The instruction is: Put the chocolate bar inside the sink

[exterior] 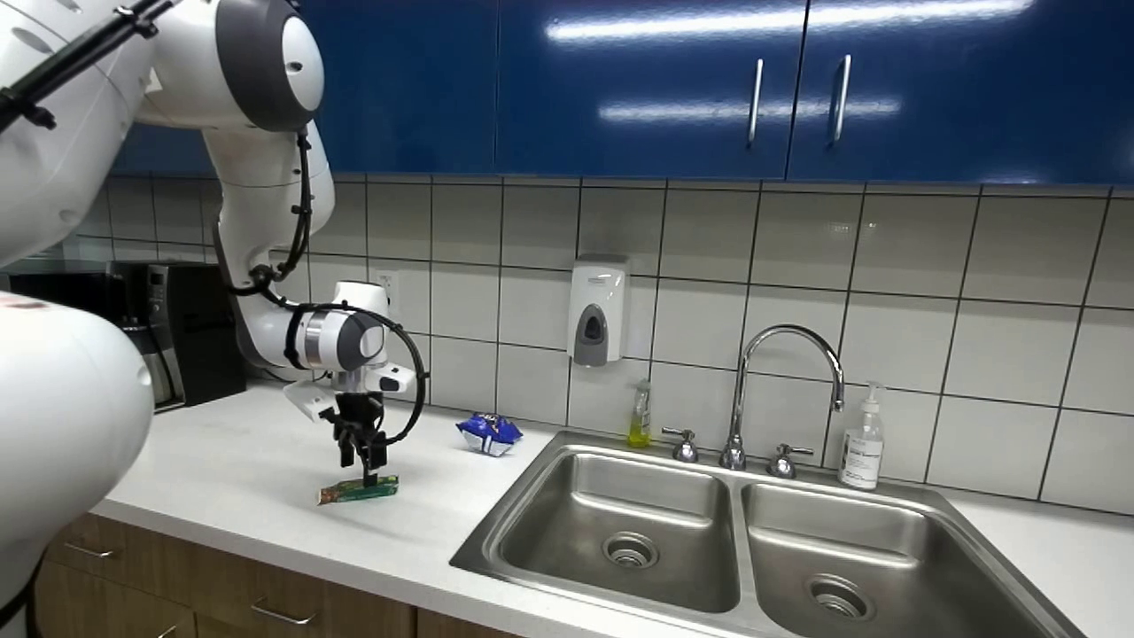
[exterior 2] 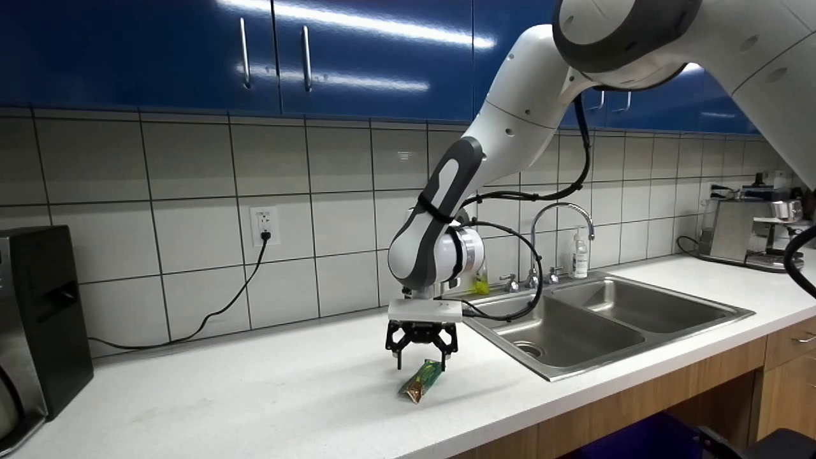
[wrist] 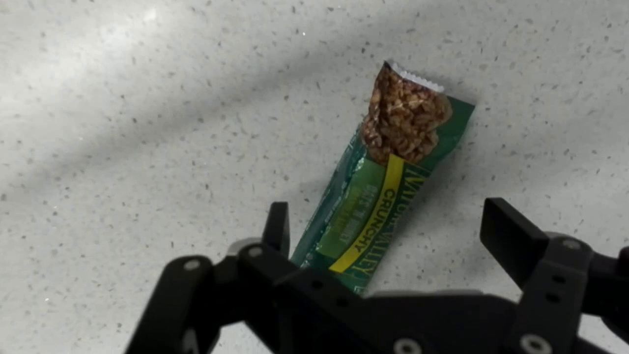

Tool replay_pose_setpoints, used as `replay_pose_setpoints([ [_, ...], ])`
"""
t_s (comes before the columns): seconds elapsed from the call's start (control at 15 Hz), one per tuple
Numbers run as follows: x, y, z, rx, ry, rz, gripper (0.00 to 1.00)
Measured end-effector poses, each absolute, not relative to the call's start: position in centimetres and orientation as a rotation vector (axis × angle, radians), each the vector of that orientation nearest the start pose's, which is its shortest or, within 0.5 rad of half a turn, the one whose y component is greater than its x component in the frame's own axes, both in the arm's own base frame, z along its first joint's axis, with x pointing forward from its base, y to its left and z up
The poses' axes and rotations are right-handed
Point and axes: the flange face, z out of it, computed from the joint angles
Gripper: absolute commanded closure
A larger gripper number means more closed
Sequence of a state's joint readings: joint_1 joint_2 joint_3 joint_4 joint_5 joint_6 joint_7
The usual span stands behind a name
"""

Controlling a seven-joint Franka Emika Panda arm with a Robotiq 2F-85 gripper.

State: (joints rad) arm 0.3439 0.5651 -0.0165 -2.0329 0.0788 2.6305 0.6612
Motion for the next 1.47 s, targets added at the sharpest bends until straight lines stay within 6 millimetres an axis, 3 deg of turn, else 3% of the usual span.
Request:
replay_pose_setpoints([
  [0.47,58.0,18.4,15.6,-3.032,0.784,-0.033,0.00],
  [1.13,57.7,18.0,14.8,-3.029,0.905,0.026,0.00],
  [1.2,57.7,18.0,14.8,-3.028,0.911,0.027,0.25],
  [1.27,57.7,18.0,14.8,-3.027,0.915,0.027,0.28],
  [1.47,57.7,18.0,14.7,-3.026,0.922,0.029,0.51],
])
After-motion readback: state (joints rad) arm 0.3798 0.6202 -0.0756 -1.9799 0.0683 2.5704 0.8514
